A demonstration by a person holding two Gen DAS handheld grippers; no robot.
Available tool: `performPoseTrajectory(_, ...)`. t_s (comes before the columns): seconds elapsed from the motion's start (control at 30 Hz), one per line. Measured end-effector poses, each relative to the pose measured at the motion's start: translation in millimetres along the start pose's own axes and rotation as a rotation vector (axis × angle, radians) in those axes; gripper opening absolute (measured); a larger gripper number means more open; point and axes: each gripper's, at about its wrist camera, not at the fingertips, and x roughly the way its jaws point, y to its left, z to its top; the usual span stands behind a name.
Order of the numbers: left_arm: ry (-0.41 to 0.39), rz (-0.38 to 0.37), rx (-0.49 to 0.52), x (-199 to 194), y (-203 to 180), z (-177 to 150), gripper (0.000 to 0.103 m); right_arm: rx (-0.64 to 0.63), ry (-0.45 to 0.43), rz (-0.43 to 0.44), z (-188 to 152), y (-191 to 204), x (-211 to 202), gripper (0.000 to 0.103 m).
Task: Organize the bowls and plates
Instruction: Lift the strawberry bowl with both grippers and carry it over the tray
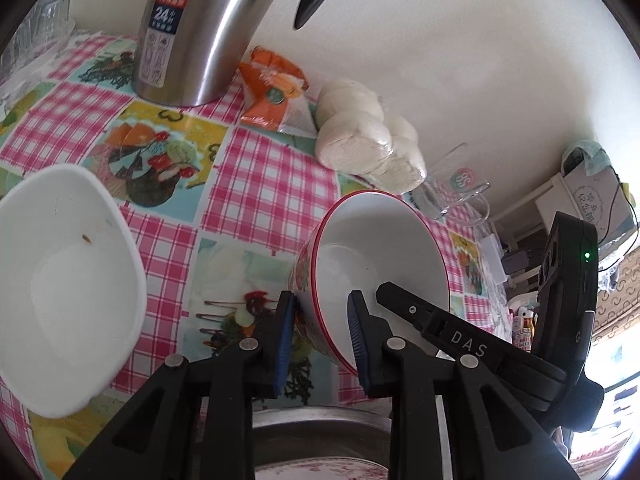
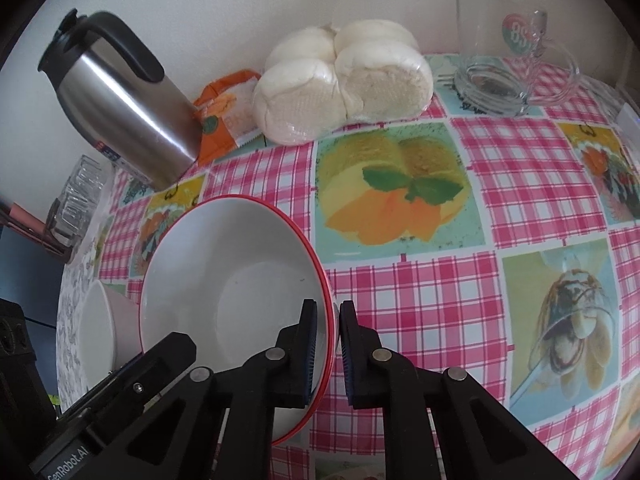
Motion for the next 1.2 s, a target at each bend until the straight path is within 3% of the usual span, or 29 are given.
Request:
performPoseTrajectory(0.53,-0.052,-0.011,0.107,-63,-53,-26,0.028,0.037,-0.105,0.004,-25,-3,-87,0.013)
performPoseTrajectory(0.87,-0.063,-0.035,0.117,-104,-71,-45,0.028,0.065,-0.167,0.038,-52,0,-136,0.013)
performPoseTrajectory(1.03,-0.089,-0.072,0.074,-126,-64,-55,0.028,0.100,-0.167,0.091,-71,0,-146,0.013)
performPoseTrajectory(1.2,-0.106,-0.005,0.101,-136,-65,-73,0.028,0.105,-0.165,0.112,-94,7,-150,0.013)
